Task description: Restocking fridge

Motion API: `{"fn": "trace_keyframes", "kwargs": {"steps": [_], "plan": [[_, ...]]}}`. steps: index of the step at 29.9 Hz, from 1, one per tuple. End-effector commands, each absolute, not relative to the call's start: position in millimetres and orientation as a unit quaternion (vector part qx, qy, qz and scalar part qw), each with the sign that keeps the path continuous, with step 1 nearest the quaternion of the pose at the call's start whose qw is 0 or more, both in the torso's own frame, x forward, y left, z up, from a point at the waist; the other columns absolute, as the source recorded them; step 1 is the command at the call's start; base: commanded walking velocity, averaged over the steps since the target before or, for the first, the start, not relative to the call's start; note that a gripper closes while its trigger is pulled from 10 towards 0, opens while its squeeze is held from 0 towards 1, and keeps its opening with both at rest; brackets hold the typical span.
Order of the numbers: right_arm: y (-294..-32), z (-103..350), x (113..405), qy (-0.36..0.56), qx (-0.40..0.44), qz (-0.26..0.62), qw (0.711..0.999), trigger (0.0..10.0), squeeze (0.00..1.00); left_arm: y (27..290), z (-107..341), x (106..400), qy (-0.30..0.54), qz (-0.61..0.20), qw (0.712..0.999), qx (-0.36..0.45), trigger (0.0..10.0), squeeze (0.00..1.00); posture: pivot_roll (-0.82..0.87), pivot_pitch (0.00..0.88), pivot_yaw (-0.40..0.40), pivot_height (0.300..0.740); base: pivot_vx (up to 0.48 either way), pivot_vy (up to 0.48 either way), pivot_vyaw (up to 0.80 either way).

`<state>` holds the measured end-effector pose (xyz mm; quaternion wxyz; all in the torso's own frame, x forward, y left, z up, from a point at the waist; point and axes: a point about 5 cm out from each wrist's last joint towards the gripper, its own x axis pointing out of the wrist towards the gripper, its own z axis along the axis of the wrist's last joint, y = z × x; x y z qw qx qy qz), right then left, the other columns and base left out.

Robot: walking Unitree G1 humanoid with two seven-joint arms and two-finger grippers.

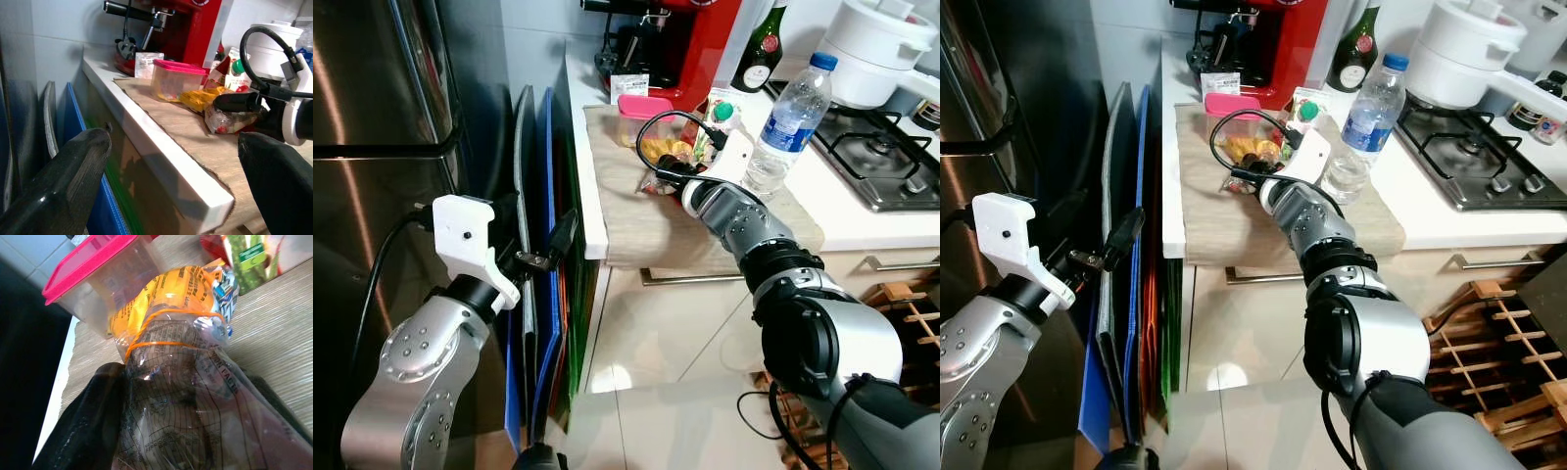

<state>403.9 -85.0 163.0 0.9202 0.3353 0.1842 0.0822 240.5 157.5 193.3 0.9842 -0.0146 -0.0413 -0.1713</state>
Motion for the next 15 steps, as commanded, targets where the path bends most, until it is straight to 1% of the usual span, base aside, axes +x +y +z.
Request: {"fn": "trace_keyframes", "kwargs": {"steps": [1, 2, 4, 6, 8, 9, 13, 14, 15], "plan": [[-77.9, 128.3, 389.2, 0.266, 0.333, 0.075, 0.902, 0.0, 0.00, 148.8, 196.5, 246.1, -0.052, -0.180, 0.982, -0.011, 10.0, 0.00, 0.23, 0.073, -0.154, 0.740, 0.000, 0.000, 0.00], [-76.8, 128.4, 389.0, 0.266, 0.325, 0.080, 0.904, 0.0, 0.00, 141.1, 195.1, 250.5, -0.055, -0.183, 0.981, -0.024, 10.0, 0.00, 0.20, 0.064, -0.171, 0.740, 0.000, 0.000, 0.00], [-77.3, 127.3, 388.5, 0.268, 0.309, 0.085, 0.909, 0.0, 0.00, 134.9, 192.0, 252.0, -0.053, -0.184, 0.981, -0.034, 10.0, 0.00, 0.20, 0.063, -0.178, 0.740, 0.000, 0.000, 0.00], [-77.1, 126.4, 388.1, 0.268, 0.301, 0.088, 0.911, 0.0, 0.00, 133.7, 190.6, 252.3, -0.052, -0.185, 0.981, -0.037, 10.0, 0.00, 0.19, 0.064, -0.182, 0.740, 0.000, 0.000, 0.00], [-78.3, 127.9, 389.1, 0.254, 0.267, 0.100, 0.924, 0.0, 0.00, 130.4, 188.6, 252.4, -0.049, -0.184, 0.981, -0.042, 10.0, 0.00, 0.18, 0.061, -0.189, 0.740, 0.000, 0.000, 0.00], [-78.3, 127.9, 389.1, 0.254, 0.267, 0.100, 0.924, 0.0, 0.00, 130.4, 188.6, 252.4, -0.049, -0.184, 0.981, -0.042, 10.0, 0.00, 0.18, 0.061, -0.189, 0.740, 0.000, 0.000, 0.00], [-82.0, 144.0, 396.8, 0.202, 0.222, 0.111, 0.947, 0.0, 0.00, 122.4, 181.9, 254.0, -0.044, -0.188, 0.980, -0.046, 10.0, 0.00, 0.18, 0.038, -0.190, 0.740, 0.000, 0.000, 0.00], [-82.0, 144.0, 396.8, 0.202, 0.222, 0.111, 0.947, 0.0, 0.00, 122.4, 181.9, 254.0, -0.044, -0.188, 0.980, -0.046, 10.0, 0.00, 0.18, 0.038, -0.190, 0.740, 0.000, 0.000, 0.00], [-82.3, 151.2, 399.6, 0.184, 0.213, 0.116, 0.953, 0.0, 0.00, 121.5, 181.0, 256.0, -0.044, -0.189, 0.980, -0.046, 10.0, 0.00, 0.19, 0.033, -0.185, 0.740, 0.000, 0.000, 0.00]]}}
